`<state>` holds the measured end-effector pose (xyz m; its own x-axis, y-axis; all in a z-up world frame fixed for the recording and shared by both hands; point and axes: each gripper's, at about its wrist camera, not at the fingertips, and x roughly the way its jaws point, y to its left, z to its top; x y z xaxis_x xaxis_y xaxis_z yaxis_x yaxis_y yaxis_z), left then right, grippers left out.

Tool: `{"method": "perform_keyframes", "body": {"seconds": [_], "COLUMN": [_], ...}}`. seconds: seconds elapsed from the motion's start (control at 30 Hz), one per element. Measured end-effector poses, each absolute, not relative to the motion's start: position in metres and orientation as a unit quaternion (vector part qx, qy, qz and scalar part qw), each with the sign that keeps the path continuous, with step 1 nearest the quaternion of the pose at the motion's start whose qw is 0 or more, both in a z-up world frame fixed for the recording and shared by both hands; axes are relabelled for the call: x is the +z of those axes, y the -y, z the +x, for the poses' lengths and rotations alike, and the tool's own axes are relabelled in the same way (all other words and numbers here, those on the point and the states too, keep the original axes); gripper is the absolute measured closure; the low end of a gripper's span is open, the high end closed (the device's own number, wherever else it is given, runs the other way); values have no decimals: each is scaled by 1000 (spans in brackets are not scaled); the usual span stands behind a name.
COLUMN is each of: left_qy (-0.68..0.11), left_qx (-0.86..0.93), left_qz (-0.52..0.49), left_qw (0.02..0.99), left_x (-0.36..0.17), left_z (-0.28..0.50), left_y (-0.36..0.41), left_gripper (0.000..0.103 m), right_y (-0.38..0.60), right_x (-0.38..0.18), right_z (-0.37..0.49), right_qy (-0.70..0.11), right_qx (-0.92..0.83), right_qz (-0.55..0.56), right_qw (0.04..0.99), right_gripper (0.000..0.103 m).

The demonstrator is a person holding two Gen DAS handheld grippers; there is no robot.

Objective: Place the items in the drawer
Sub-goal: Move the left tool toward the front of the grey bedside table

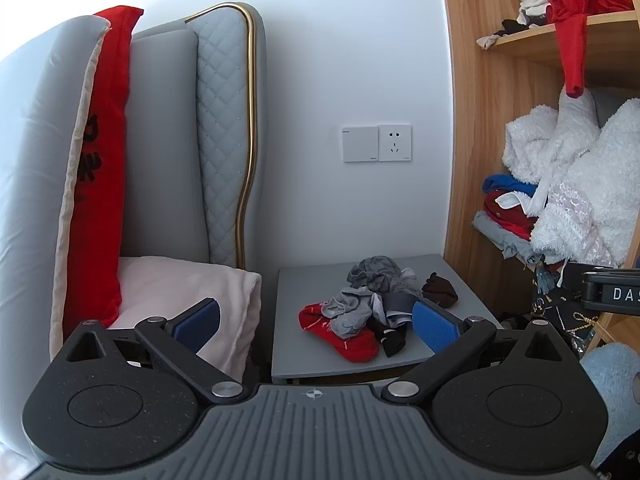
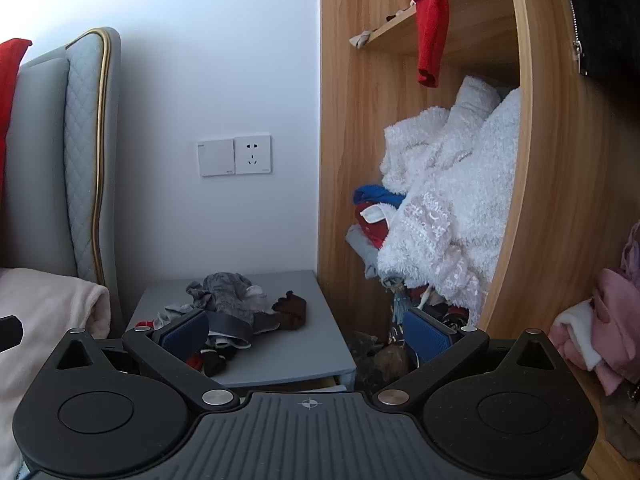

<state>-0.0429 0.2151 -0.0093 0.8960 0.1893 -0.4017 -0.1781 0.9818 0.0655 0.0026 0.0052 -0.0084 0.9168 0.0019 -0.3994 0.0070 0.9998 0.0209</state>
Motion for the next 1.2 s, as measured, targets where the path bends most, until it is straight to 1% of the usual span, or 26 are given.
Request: {"method": "perform_keyframes", "body": {"seconds": [0.77, 1.2], "left_qy": [-206, -225], "left_qx": [101, 103], "left_qz": [10, 2], "left_qw": [973, 969], "left_x": [-9, -14], "left_z": [-42, -33], "left_y": [-216, -220], "left_gripper": [0, 0], "right_y": [-6, -5], "right_x": [-13, -18], "right_z": [7, 10], "right_qy": [-214, -223], "right_qx": [4, 4], "right_qz": [7, 4], "right_qw": [977, 975], "right_gripper": [0, 0]}}
